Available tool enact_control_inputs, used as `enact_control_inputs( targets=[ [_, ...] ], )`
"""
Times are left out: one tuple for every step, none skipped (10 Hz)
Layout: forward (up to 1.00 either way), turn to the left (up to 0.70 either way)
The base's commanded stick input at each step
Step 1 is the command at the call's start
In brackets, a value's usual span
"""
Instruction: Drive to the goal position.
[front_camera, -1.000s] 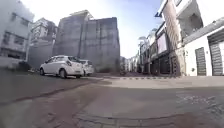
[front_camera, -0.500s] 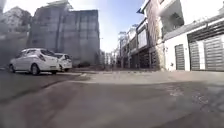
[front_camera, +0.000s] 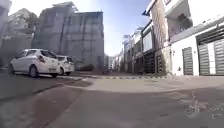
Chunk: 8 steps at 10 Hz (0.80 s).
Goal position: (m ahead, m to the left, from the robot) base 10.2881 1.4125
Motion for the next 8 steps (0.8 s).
enact_control_inputs(
  targets=[
    [1.0, 0.4],
    [1.0, 0.36],
    [1.0, 0.02],
    [1.0, 0.0],
    [1.0, 0.0],
    [1.0, 0.0],
    [1.0, 0.0],
    [1.0, 0.0]
  ],
)
